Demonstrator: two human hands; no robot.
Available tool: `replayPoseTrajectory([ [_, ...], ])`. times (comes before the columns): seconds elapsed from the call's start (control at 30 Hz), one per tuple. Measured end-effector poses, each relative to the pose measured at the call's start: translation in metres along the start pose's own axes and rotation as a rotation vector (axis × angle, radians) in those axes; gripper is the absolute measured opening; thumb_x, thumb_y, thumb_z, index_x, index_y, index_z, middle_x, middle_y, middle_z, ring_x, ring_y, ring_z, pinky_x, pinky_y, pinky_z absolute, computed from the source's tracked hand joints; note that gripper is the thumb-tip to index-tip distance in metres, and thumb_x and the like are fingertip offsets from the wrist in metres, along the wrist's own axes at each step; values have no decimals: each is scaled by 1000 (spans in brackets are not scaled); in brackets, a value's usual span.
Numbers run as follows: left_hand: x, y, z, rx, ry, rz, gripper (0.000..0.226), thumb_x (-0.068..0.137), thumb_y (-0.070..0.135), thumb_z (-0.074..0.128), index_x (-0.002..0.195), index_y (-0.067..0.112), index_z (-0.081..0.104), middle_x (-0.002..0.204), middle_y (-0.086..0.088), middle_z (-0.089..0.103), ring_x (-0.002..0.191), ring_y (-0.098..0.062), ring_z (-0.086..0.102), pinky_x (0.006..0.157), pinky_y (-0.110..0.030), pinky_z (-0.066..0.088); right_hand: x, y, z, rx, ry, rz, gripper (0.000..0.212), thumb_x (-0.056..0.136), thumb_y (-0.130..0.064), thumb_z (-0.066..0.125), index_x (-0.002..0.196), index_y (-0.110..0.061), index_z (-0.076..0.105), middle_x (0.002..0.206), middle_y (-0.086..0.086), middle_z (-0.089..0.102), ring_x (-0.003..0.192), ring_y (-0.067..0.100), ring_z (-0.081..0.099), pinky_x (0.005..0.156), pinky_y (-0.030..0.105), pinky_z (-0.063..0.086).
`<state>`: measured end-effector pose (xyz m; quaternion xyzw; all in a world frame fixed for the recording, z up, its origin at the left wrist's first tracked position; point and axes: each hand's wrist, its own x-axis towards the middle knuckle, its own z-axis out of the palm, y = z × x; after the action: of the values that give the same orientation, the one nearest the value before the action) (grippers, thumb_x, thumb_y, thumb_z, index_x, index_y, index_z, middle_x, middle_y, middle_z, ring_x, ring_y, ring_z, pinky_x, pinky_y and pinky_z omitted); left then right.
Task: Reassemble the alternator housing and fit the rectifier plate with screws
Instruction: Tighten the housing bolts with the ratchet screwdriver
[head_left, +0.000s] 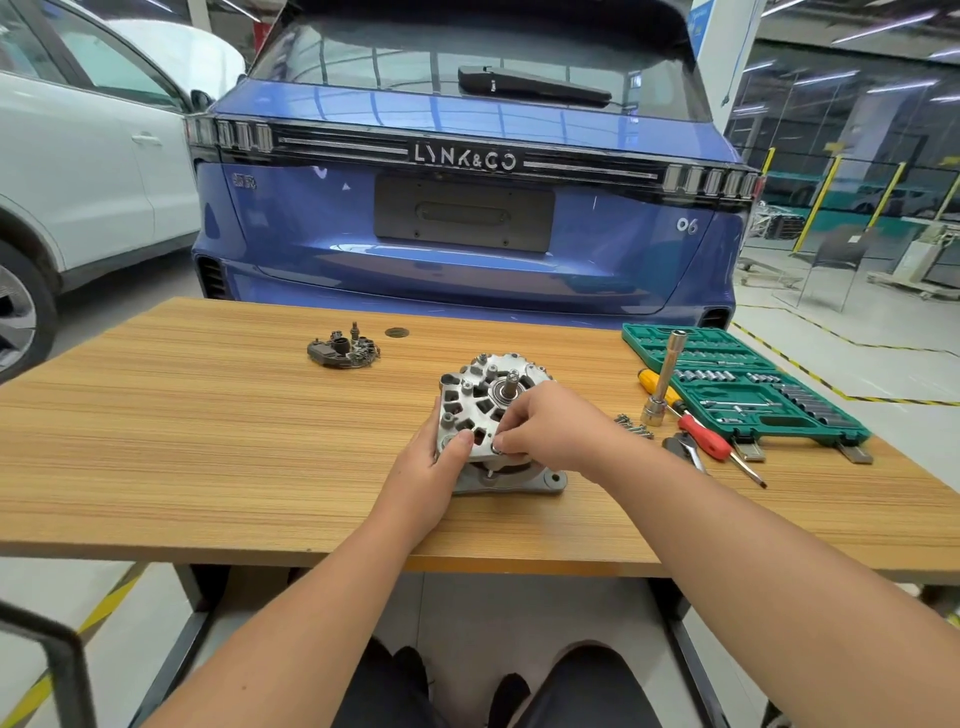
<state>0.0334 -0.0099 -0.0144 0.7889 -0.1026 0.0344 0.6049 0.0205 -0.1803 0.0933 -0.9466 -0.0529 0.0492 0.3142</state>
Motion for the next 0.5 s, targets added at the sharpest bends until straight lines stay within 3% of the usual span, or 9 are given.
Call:
replayPoseTrajectory([
  [0.07, 0, 0, 0, -14, 0, -2, 81, 81, 74, 44, 153, 38, 42, 143, 16, 58, 131, -7, 53, 110, -42, 45, 2, -5, -2, -18, -29, 15, 11, 90, -21, 72, 79, -19, 72, 62, -7, 70, 50, 7, 63, 42, 17, 44],
  [0.17, 1, -1, 1, -35, 5, -6, 77, 81, 74, 44, 150, 40, 45, 136, 22, 61, 126, -2, 55, 103, -33, 47, -1, 0, -3, 7, -52, -22, 11, 92, -21, 72, 81, -18, 71, 63, -7, 69, 52, 7, 63, 45, 18, 47],
  [0.27, 1, -3, 2, -37, 10, -2, 71, 82, 74, 44, 146, 45, 48, 128, 29, 64, 119, 5, 57, 95, -26, 46, -8, 24, -11, 365, -17, -78, 7, 93, -21, 71, 88, -16, 71, 67, -5, 69, 54, 9, 59, 47, 20, 47],
  [0.33, 2, -5, 2, -36, 15, -9, 71, 82, 74, 43, 146, 44, 48, 127, 29, 64, 119, 5, 57, 95, -26, 46, -4, 49, -30, 583, 180, -45, 6, 95, -18, 69, 91, -14, 70, 70, 2, 67, 51, 10, 57, 46, 24, 47],
  [0.4, 3, -6, 2, -36, 30, -8, 72, 81, 74, 43, 145, 42, 50, 126, 28, 65, 119, 4, 58, 93, -26, 46, 11, 80, -54, 329, 428, 39, 10, 96, -16, 63, 89, -16, 70, 78, 2, 70, 59, 12, 63, 56, 31, 54],
  [0.43, 4, -6, 3, -38, 34, -8, 72, 81, 74, 42, 144, 41, 51, 125, 27, 66, 119, 3, 58, 92, -26, 46, 20, 97, -64, 115, 464, 93, 12, 97, -14, 60, 91, -16, 71, 86, 1, 72, 70, 16, 66, 65, 35, 56],
  [0.5, 4, -6, 3, -43, 43, -5, 71, 80, 73, 42, 142, 41, 53, 123, 28, 67, 117, 3, 59, 90, -25, 45, 34, 128, -77, -238, 357, 221, 23, 96, -6, 55, 106, -17, 73, 108, 4, 71, 92, 21, 64, 78, 35, 54],
])
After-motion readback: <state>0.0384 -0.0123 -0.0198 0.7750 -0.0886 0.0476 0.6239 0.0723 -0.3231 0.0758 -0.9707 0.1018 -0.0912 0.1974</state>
